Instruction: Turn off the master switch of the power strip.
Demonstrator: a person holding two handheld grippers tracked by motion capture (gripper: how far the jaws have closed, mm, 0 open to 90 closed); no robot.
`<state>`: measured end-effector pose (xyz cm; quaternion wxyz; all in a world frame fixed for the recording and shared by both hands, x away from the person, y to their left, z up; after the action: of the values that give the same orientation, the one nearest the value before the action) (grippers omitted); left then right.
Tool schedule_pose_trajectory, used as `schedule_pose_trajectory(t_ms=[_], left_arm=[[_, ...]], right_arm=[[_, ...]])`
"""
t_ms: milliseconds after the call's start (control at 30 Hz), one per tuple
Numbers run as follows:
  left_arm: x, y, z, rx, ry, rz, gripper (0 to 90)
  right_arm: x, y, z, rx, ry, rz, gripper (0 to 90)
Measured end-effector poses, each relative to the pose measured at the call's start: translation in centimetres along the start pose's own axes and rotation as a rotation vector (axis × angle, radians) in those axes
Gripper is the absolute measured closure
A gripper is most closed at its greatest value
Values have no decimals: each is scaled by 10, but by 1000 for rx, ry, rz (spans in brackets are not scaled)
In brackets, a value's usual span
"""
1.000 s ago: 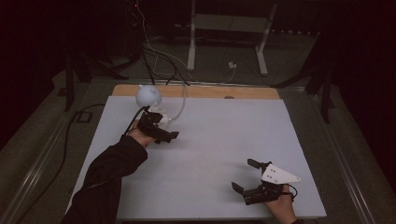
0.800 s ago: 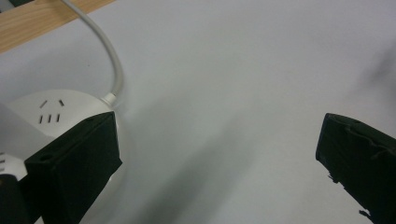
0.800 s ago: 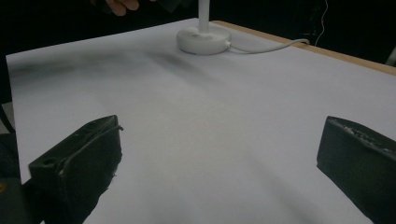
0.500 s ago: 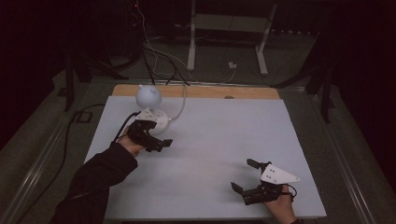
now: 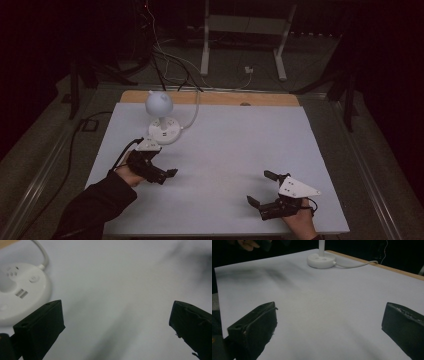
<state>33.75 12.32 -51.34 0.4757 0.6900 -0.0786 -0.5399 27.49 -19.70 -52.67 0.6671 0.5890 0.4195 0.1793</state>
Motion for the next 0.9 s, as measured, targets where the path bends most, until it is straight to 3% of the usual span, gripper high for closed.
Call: schedule_pose_trajectory(t_ms=[400,533,900], left_arm=[[-4,-35,20,13,-8,17,3],[-7,-45,24,38,12,6,3],[-10,-76,34,26,4,-32,3]], right_arm=[[1,0,-1,-6,-2,-2,0],[0,0,-1,-6,-3,-3,0],[0,0,-1,-8,-1,-3,0]])
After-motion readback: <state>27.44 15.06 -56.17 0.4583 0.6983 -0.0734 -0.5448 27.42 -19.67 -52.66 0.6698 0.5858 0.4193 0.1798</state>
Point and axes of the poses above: each handheld gripper's, and its own axes: x roughly forward along the jaws, y roughly out of its top, z roughly to its right, the point moved 8 cm from there along x, roughly forward along the jaws, and after that the axes turned 3 degrees about x, right-handed, at the moved point
